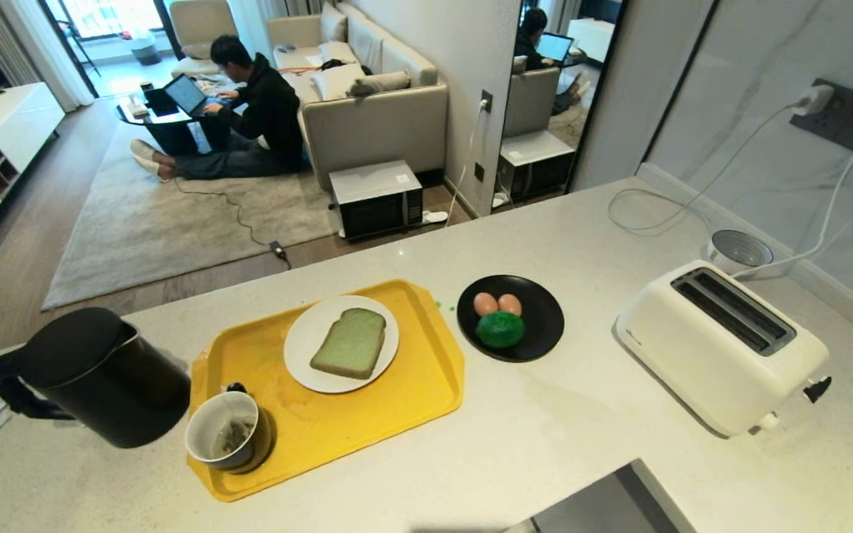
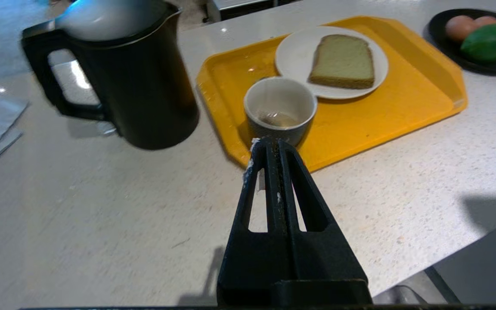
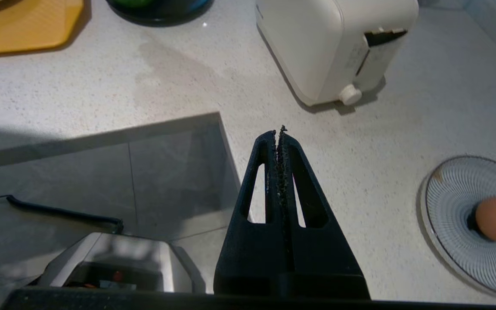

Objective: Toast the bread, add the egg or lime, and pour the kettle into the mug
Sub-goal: Pick up the egg

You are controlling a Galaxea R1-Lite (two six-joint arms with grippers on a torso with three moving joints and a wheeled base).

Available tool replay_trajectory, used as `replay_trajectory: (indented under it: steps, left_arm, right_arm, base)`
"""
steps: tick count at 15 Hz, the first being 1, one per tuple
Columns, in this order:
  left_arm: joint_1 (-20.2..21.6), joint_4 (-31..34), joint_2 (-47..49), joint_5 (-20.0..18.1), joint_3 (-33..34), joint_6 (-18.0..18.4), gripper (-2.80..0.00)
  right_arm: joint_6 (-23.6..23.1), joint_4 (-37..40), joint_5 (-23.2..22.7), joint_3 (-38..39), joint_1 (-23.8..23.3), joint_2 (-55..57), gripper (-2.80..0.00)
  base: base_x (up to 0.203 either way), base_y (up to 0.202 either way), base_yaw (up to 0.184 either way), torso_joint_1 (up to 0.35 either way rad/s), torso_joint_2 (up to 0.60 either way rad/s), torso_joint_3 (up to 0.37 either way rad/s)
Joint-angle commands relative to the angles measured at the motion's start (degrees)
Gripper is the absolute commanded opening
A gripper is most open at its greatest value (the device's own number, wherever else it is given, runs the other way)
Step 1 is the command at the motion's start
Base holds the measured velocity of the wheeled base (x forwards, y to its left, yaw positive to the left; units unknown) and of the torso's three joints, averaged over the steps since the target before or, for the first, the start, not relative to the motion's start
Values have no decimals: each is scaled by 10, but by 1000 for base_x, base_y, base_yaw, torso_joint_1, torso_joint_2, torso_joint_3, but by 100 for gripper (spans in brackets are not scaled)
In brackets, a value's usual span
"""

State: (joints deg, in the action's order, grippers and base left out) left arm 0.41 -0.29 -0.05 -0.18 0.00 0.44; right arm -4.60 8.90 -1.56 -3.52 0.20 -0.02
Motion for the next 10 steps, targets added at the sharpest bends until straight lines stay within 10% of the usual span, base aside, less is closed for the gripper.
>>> replay_trajectory:
  steps: [1, 10]
  left_arm:
    - [0, -1, 0, 0, 0, 0, -280]
    - [0, -1, 0, 0, 0, 0, -280]
  right_arm:
    - [-1, 1, 0, 0, 0, 0, -280]
    - [-2, 1, 0, 0, 0, 0, -280]
  base:
    - [7, 2, -126, 12, 2, -5]
    - [1, 9, -172, 3, 3, 0]
